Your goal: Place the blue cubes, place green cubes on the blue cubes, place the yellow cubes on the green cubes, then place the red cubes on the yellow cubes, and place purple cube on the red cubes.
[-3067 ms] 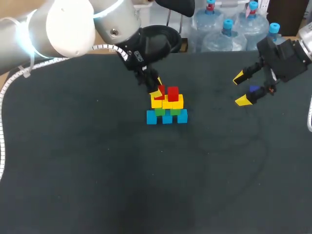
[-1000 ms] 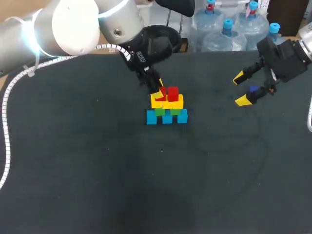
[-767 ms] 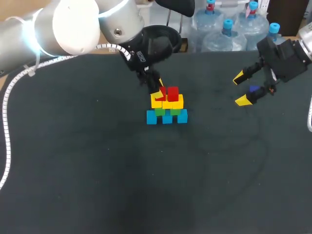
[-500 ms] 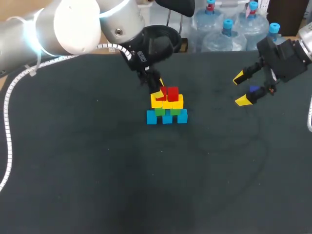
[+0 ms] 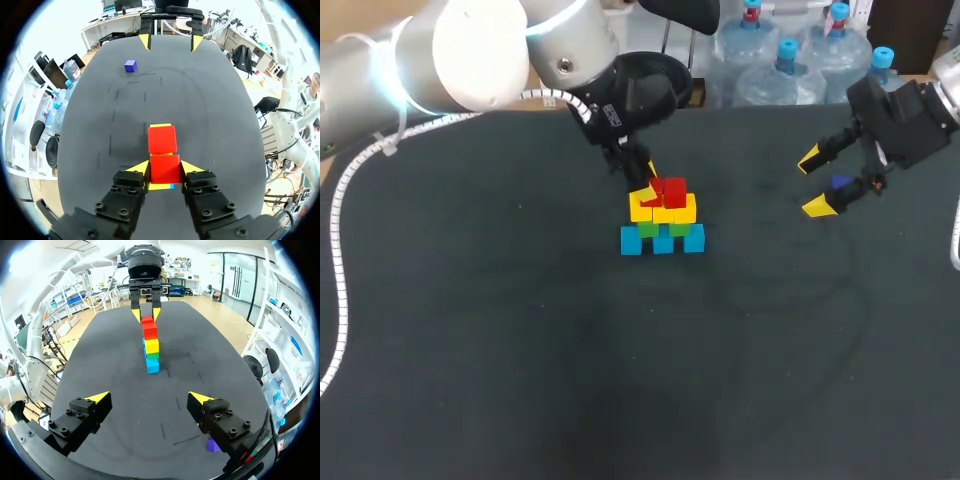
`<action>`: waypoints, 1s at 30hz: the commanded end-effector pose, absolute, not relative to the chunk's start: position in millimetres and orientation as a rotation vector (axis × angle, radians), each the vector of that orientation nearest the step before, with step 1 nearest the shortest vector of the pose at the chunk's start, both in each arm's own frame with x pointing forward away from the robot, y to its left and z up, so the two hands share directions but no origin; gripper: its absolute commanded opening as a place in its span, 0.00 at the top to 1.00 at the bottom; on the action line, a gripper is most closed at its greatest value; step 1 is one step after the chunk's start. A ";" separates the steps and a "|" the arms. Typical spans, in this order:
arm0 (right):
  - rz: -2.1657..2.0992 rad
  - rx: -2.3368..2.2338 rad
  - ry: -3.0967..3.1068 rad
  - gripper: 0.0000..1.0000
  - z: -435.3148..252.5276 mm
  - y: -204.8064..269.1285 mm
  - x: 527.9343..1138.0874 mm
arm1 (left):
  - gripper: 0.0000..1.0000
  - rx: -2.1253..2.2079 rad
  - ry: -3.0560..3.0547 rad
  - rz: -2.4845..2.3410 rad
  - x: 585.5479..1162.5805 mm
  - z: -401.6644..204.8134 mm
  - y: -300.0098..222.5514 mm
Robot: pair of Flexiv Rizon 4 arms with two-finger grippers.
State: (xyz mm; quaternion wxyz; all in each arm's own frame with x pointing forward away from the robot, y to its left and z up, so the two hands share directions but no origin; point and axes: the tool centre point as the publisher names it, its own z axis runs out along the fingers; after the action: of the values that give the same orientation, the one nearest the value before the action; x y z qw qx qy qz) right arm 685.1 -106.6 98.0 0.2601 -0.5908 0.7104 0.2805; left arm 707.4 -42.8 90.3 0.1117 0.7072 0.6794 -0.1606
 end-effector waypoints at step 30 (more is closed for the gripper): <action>0.762 -1.601 1.922 0.00 97.3 -106.3 686.1 | 1.00 2.078 2.008 -0.480 710.0 87.9 -44.7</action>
State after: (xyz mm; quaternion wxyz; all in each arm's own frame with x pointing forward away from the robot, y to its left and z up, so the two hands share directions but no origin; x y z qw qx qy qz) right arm 685.1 -106.6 98.0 0.2601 -0.5908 0.7104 0.2805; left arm 707.1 -43.2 87.9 0.1092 0.7048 0.6819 -0.1624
